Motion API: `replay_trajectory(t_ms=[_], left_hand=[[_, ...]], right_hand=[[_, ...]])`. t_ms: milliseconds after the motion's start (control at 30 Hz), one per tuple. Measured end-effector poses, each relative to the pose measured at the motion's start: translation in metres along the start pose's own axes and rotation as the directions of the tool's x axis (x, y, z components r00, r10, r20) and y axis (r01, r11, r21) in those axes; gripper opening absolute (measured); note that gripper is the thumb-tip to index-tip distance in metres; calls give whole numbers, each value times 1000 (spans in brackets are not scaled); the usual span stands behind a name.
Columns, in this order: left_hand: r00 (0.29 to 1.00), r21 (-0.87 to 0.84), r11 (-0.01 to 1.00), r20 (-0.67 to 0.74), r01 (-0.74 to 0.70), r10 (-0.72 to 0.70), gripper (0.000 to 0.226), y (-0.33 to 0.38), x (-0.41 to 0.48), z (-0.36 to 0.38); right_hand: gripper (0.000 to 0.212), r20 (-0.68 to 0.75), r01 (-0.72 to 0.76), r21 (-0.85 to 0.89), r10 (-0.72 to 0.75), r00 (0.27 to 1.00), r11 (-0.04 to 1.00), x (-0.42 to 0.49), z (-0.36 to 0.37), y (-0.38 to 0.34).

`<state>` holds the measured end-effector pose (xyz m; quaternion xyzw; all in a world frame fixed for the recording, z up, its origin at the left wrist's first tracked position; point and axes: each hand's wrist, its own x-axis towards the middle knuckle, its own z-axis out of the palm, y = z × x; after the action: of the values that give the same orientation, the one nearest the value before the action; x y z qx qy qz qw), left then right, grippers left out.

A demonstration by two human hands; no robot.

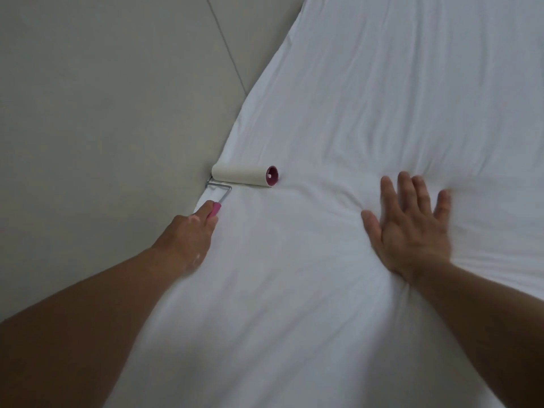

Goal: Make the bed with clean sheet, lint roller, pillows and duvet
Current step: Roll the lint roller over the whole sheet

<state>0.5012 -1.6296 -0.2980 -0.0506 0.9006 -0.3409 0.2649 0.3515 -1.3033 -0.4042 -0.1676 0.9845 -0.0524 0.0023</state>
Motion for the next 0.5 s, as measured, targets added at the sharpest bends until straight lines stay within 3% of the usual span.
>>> replay_trajectory(t_ms=[333,500], left_hand=[[992,-22,999,116,-39,42,67,27,-137,72],[984,-95,995,168,-44,59,79,36,-211,113]], right_hand=[[81,97,51,-47,-46,994,998,-5,-31,0],[83,110,138,-59,-131,985,989,-31,-48,10]])
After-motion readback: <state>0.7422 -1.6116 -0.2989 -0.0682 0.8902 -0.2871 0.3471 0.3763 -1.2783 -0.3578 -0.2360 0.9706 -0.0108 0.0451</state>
